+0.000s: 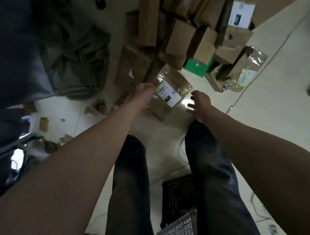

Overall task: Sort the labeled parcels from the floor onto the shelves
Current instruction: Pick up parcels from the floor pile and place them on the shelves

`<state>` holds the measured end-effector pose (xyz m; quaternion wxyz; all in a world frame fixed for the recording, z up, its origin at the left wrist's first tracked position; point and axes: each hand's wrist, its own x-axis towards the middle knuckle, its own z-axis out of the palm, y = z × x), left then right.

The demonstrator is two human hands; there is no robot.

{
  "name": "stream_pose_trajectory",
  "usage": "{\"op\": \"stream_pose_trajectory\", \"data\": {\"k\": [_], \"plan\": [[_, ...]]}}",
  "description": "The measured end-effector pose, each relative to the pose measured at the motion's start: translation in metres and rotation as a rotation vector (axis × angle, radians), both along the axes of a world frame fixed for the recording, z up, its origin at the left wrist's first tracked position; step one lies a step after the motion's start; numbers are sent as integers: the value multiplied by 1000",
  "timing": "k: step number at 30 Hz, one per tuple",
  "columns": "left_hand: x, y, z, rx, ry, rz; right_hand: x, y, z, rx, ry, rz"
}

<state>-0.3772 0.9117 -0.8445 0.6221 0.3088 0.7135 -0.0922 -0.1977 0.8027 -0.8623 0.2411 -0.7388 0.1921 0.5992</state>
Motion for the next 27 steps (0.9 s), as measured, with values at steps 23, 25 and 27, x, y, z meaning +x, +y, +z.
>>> {"op": "stream_pose_trajectory", "data": {"k": [23,25,27], "plan": [[-1,11,-130,-214,-51,-102,-22,-19,-124,9,-6,-363],[-7,4,-104,-224,-38,-45,-20,-19,-102,13,-12,-344],[-9,-4,-77,-178,-4,8,-18,-20,-81,9,-8,-319]]}}
